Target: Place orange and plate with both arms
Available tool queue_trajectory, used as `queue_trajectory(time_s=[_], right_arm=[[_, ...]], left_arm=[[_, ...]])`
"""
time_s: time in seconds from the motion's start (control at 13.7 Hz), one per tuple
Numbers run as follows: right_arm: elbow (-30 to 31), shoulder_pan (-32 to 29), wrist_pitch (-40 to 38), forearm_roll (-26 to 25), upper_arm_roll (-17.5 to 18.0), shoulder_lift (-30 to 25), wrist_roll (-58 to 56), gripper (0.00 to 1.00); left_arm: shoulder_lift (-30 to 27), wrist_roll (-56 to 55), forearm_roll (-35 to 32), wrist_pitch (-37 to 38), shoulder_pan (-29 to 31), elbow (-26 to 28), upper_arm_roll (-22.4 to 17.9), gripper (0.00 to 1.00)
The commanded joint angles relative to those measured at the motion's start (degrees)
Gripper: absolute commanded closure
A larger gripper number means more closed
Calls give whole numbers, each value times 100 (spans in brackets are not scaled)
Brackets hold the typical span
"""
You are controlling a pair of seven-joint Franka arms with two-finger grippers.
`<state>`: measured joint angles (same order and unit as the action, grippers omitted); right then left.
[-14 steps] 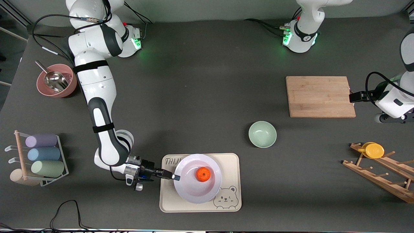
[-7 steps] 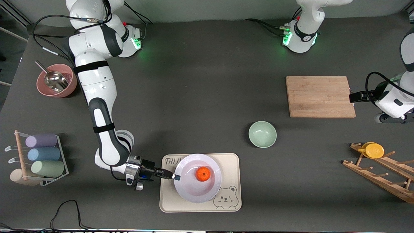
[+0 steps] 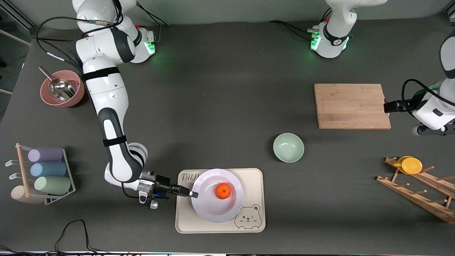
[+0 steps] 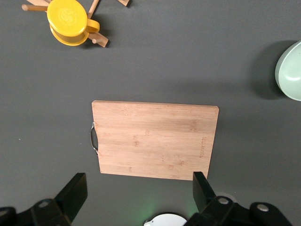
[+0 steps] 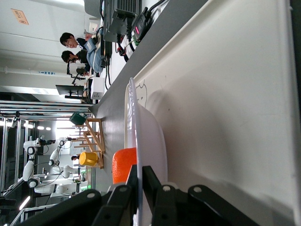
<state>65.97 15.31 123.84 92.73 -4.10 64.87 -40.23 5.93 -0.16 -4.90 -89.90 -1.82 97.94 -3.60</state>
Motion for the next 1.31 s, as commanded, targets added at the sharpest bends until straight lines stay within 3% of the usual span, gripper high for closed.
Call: queue_trajectory(time_s=[0.0, 1.24], right_arm=[[-181, -19, -17, -53, 41, 69, -55, 100], [-190, -10, 9, -53, 41, 78, -213, 100]], left_arm=[[-162, -90, 25, -106, -91, 173, -62, 0], [-145, -90, 25, -106, -100, 173, -62, 0]])
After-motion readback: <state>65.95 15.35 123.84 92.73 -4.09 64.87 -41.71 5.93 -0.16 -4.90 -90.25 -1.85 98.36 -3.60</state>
